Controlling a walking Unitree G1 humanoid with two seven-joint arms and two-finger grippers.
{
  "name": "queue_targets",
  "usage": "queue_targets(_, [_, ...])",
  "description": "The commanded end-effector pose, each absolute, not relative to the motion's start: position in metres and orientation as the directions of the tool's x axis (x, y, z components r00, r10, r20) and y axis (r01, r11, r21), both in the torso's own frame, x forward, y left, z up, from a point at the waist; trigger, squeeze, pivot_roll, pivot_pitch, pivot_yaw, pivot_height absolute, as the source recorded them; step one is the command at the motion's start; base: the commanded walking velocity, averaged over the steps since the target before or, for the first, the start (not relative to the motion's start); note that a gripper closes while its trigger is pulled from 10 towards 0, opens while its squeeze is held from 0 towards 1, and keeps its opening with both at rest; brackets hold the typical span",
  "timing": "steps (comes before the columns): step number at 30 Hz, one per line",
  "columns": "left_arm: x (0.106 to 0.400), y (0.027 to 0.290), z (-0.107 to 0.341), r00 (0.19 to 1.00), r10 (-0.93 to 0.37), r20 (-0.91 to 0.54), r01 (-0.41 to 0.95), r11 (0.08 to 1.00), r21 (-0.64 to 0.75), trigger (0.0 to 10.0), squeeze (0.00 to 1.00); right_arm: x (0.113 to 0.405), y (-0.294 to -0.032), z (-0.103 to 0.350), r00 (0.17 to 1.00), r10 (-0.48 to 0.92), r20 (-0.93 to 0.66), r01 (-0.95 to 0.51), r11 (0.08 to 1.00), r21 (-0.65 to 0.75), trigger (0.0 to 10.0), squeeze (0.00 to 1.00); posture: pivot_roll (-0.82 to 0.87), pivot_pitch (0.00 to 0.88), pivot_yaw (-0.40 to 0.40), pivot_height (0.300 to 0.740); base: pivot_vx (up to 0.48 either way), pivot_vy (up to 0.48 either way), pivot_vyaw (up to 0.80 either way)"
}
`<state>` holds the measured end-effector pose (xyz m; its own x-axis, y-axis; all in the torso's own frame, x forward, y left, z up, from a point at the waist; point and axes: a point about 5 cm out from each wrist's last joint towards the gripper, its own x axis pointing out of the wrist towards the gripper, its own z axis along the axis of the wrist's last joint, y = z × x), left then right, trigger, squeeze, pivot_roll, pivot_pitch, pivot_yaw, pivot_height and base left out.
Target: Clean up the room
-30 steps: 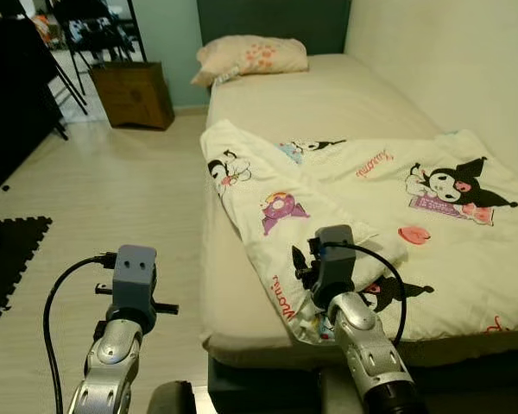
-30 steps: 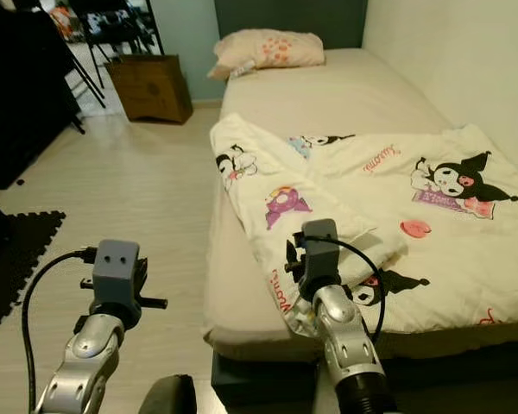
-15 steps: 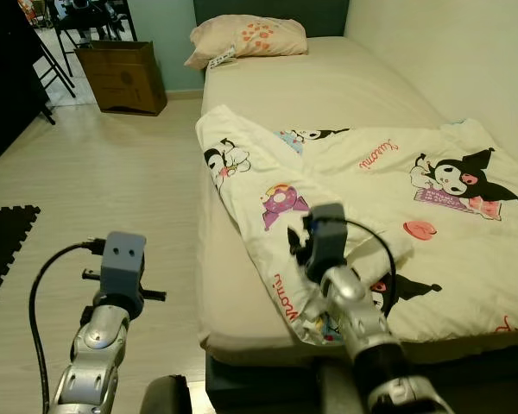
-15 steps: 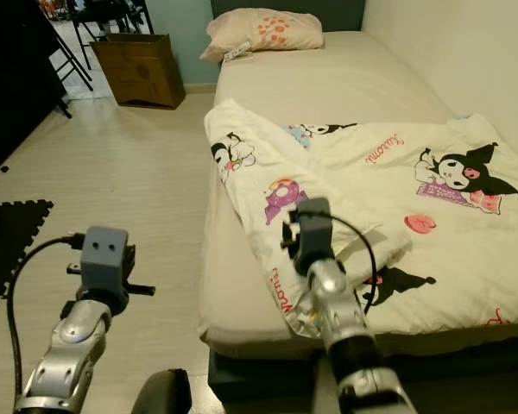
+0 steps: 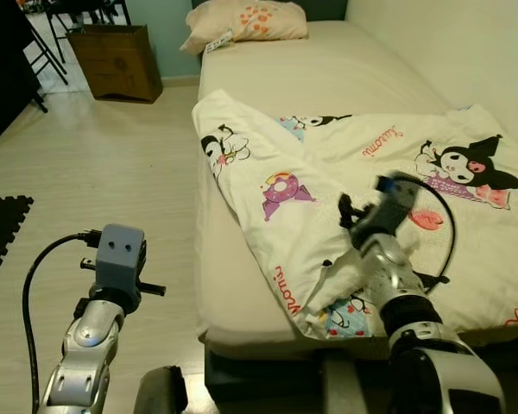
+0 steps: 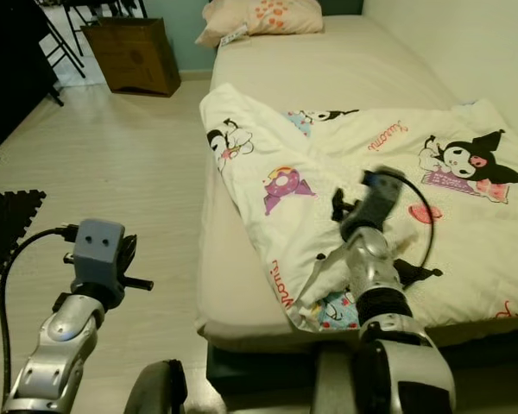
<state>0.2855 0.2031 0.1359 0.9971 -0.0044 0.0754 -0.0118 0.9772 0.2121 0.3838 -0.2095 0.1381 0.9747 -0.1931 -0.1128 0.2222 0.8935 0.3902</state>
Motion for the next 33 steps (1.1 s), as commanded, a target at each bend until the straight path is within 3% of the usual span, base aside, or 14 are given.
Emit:
queue_targets(1, [0.283,0.205,0.135,0.998,-0.016,0.064,0.0,0.972,0.234,10.0,0.0,0.385,-0.209,0.139,0.973,-0.202,-0.112,0.231,0.877,0.421,10.0,1.0,0.04,0.209,0.037,0.531,0.0,0.0,0.0])
queue_targets(4, [0.281,0.207,0.136,0.998,-0.018,0.065,0.002,0.97,0.242,10.0,0.0,0.385,-0.214,0.14,0.967,-0.228,-0.111,0.254,0.869,0.424,10.0,1.0,0.04,0.21,0.041,0.531,0.0,0.0,0.0])
queue_targets(7, [0.276,0.207,0.137,0.998,-0.025,0.059,0.01,0.969,0.246,10.0,0.0,0.379,-0.227,0.129,0.942,-0.295,-0.161,0.327,0.913,0.243,10.0,1.0,0.04,0.211,0.049,0.531,0.0,0.0,0.0])
queue_targets(9, [0.275,0.206,0.137,0.998,-0.028,0.057,0.013,0.969,0.245,10.0,0.0,0.377,-0.228,0.125,0.936,-0.304,-0.174,0.337,0.918,0.21,10.0,1.0,0.04,0.211,0.05,0.531,0.0,0.0,0.0])
queue_targets(17, [0.275,0.204,0.136,0.998,-0.044,0.049,0.03,0.968,0.25,10.0,0.0,0.375,-0.224,0.114,0.926,-0.298,-0.232,0.346,0.916,0.204,10.0,1.0,0.04,0.209,0.05,0.531,0.0,0.0,0.0])
queue_targets(18, [0.274,0.204,0.136,0.998,-0.046,0.048,0.033,0.968,0.247,10.0,0.0,0.375,-0.221,0.114,0.933,-0.271,-0.235,0.334,0.896,0.294,10.0,0.52,0.04,0.209,0.05,0.531,0.0,0.0,0.0])
queue_targets(19, [0.274,0.204,0.136,0.998,-0.046,0.048,0.033,0.968,0.247,10.0,0.0,0.375,-0.221,0.114,0.933,-0.271,-0.235,0.334,0.896,0.294,10.0,0.52,0.04,0.209,0.05,0.531,0.0,0.0,0.0])
queue_targets(20, [0.274,0.204,0.136,0.998,-0.047,0.048,0.033,0.968,0.247,10.0,0.0,0.376,-0.22,0.114,0.937,-0.259,-0.233,0.328,0.883,0.337,10.0,0.11,0.04,0.209,0.05,0.531,0.0,0.0,0.0])
queue_targets(21, [0.274,0.204,0.136,0.998,-0.047,0.046,0.034,0.968,0.248,10.0,0.0,0.376,-0.219,0.115,0.94,-0.25,-0.231,0.324,0.867,0.38,4.2,0.0,0.04,0.209,0.05,0.531,0.0,0.0,0.0])
queue_targets(22, [0.274,0.204,0.136,0.998,-0.047,0.045,0.034,0.968,0.248,10.0,0.0,0.377,-0.219,0.115,0.942,-0.245,-0.23,0.322,0.857,0.403,4.2,0.0,0.04,0.209,0.05,0.531,0.0,0.0,0.0])
queue_targets(23, [0.274,0.204,0.136,0.998,-0.046,0.045,0.033,0.968,0.249,10.0,0.0,0.377,-0.219,0.116,0.943,-0.243,-0.226,0.319,0.851,0.418,0.0,0.0,0.04,0.21,0.051,0.531,0.0,0.0,0.0])
queue_targets(33, [0.274,0.205,0.137,0.998,-0.034,0.047,0.021,0.968,0.252,10.0,0.0,0.379,-0.224,0.123,0.949,-0.251,-0.191,0.313,0.829,0.463,0.0,0.0,0.04,0.216,0.048,0.531,0.0,0.0,0.0])
